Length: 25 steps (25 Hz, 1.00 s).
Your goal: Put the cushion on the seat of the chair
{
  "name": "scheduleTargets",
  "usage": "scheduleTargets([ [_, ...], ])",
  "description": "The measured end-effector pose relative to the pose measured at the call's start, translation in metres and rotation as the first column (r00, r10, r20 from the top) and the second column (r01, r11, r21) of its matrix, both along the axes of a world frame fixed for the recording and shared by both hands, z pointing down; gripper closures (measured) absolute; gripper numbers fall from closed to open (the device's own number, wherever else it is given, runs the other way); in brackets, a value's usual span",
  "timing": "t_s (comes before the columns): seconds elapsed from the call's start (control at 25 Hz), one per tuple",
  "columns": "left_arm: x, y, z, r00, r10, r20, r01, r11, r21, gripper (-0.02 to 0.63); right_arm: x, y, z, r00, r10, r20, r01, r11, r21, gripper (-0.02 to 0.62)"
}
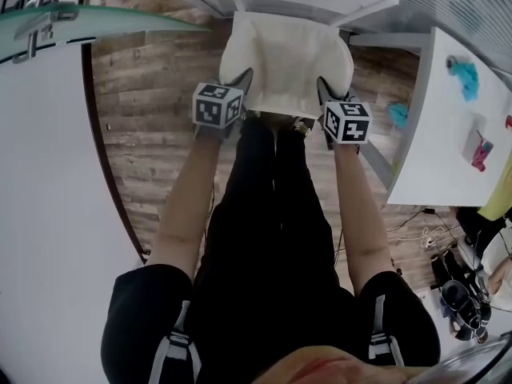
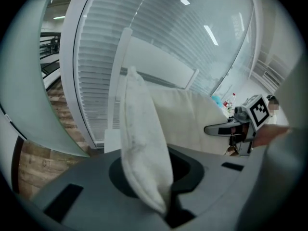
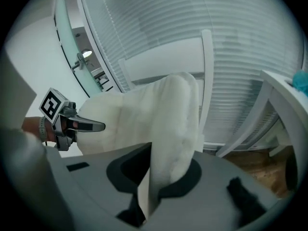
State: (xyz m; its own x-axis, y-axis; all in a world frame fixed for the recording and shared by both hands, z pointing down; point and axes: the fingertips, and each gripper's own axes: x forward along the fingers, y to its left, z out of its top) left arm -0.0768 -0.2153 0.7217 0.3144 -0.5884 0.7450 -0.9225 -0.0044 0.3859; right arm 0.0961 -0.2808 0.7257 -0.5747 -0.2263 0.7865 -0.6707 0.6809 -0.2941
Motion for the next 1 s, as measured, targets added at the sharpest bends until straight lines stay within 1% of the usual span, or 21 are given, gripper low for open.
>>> scheduleTargets([
  [0.28, 0.0, -0.005, 0.084, 0.999, 0.033, -0.029, -0.036, 0.994, -0.101, 0.551, 0.009, 0.001, 0.089, 1.0, 0.027, 0.011, -0.025, 0.994, -0.106, 0.544],
  [0.48, 0.001, -0.007, 0.131, 0.996, 0.049, -0.075, -0.059, 0.987, -0.147, 0.551, 0.015, -0.004, 0.142, 0.999, 0.035, 0.001, -0.034, 0.981, -0.192, 0.541],
  [0.72, -0.007, -0.021, 0.17, 0.991, 0.044, -0.124, -0.067, 0.98, -0.187, 0.551, 0.011, -0.02, 0.184, 0.999, 0.034, -0.002, -0.034, 0.965, -0.26, 0.538],
  [0.88, -0.01, -0.031, 0.191, 0.99, 0.059, -0.131, -0.086, 0.974, -0.211, 0.551, 0.009, -0.029, 0.202, 0.999, 0.053, -0.002, -0.051, 0.955, -0.293, 0.537],
  [1.0, -0.013, -0.036, 0.205, 0.989, 0.057, -0.136, -0.088, 0.969, -0.23, 0.551, 0.007, -0.032, 0.216, 0.999, 0.047, -0.013, -0.049, 0.949, -0.313, 0.535],
])
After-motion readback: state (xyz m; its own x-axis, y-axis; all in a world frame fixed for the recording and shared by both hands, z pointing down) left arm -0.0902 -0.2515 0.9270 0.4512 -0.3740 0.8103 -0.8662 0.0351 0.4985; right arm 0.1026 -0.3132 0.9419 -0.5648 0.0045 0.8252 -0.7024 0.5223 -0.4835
